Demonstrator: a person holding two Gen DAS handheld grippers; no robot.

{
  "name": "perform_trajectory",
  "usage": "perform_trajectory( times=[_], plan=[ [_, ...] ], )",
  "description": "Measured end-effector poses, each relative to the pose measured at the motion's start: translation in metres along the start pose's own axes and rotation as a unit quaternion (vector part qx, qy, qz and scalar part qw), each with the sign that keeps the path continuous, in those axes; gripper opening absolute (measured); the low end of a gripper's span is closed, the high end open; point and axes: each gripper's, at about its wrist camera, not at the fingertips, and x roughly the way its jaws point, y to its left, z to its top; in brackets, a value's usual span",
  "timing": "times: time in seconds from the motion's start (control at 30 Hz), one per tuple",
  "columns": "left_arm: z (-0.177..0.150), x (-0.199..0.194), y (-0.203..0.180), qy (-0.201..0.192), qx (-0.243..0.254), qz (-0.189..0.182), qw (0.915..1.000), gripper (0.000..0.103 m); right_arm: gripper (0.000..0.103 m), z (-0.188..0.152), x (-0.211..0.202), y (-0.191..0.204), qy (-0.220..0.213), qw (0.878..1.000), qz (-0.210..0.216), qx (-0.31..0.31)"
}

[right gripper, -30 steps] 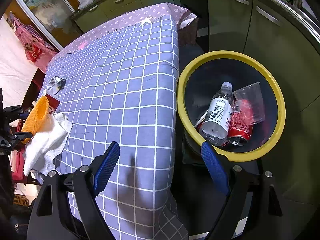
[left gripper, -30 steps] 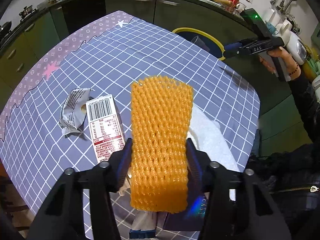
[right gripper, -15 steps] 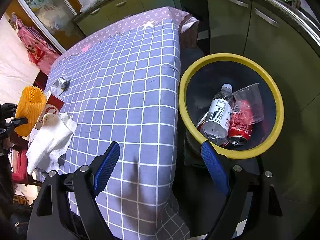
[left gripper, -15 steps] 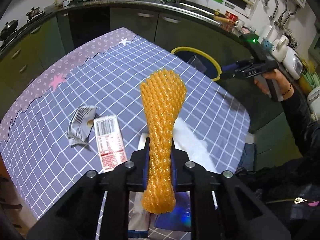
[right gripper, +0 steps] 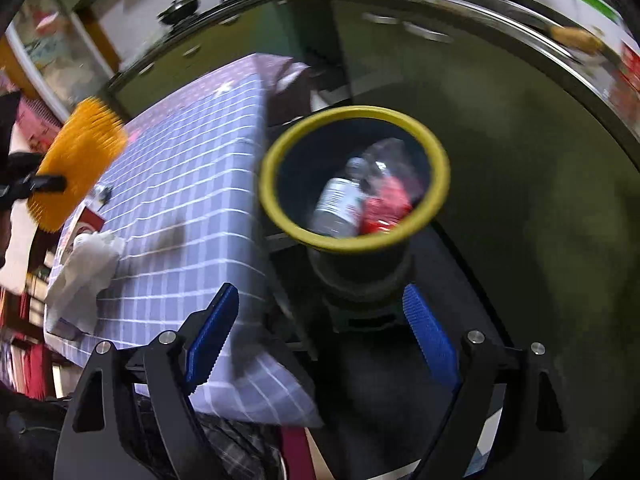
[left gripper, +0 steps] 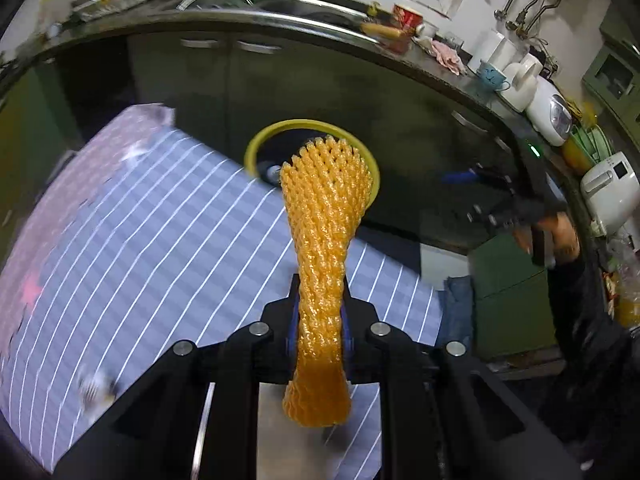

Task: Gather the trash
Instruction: 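Carry the orange foam net over the bin and open the left tool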

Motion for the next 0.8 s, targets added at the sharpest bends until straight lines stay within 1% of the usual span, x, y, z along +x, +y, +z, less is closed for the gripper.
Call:
perform_trajectory(
  times=[0.1,0.17,0.2,0.27,0.3,0.37,0.4,0.43,0.47,0.5,0.57,0.63,0.67,0.7,0.8],
  plan=[
    [0.05,0.047,-0.012,0.022,-0.004,-0.015,0.9996,0.016,0.083,-0.019,-0.011,-0.026,-0.009,1.0,-0.007,0.027],
    [0.074,0.075,-0.014,0.031,-0.011,-0.016,0.9993,0.016,0.083,-0.029,-0.014,-0.041,-0.01,0.999,-0.005,0.043],
    [0.09,0.096,-0.015,0.038,-0.019,-0.015,0.999,0.016,0.083,-0.035,-0.015,-0.049,-0.009,0.999,-0.005,0.052],
    [0.112,0.129,-0.014,0.051,-0.036,-0.008,0.998,0.016,0.083,-0.044,-0.015,-0.06,-0.008,0.998,-0.006,0.066],
    [0.122,0.147,-0.012,0.057,-0.042,0.002,0.9975,0.016,0.083,-0.05,-0.015,-0.068,-0.007,0.997,-0.004,0.076],
    [0.133,0.17,-0.008,0.064,-0.058,0.016,0.9962,0.017,0.084,-0.059,-0.014,-0.08,-0.005,0.996,-0.003,0.09],
    [0.14,0.186,-0.004,0.07,-0.067,0.027,0.9949,0.02,0.084,-0.063,-0.014,-0.087,-0.003,0.995,-0.004,0.098],
    [0.143,0.194,-0.002,0.072,-0.073,0.039,0.9939,0.023,0.084,-0.066,-0.012,-0.092,-0.001,0.995,-0.004,0.104],
    [0.147,0.204,0.001,0.075,-0.079,0.06,0.9923,0.034,0.084,-0.069,-0.011,-0.098,0.001,0.994,-0.003,0.112],
    [0.15,0.212,0.003,0.081,-0.084,0.072,0.9906,0.046,0.084,-0.071,-0.009,-0.104,0.001,0.993,-0.003,0.119],
    [0.152,0.219,0.006,0.084,-0.096,0.089,0.9879,0.054,0.084,-0.074,-0.006,-0.111,0.003,0.992,-0.002,0.128],
    [0.153,0.218,0.006,0.085,-0.101,0.087,0.9875,0.057,0.084,-0.075,-0.004,-0.112,0.005,0.992,0.0,0.129],
    [0.153,0.214,0.004,0.083,-0.1,0.087,0.9877,0.066,0.084,-0.074,-0.003,-0.112,0.006,0.992,0.001,0.128],
    [0.152,0.207,0.002,0.077,-0.099,0.091,0.9879,0.071,0.084,-0.073,-0.001,-0.112,0.006,0.992,0.003,0.127],
    [0.145,0.18,0.0,0.061,-0.1,0.074,0.9905,0.071,0.084,-0.069,0.001,-0.107,0.006,0.993,0.005,0.121]
  ],
)
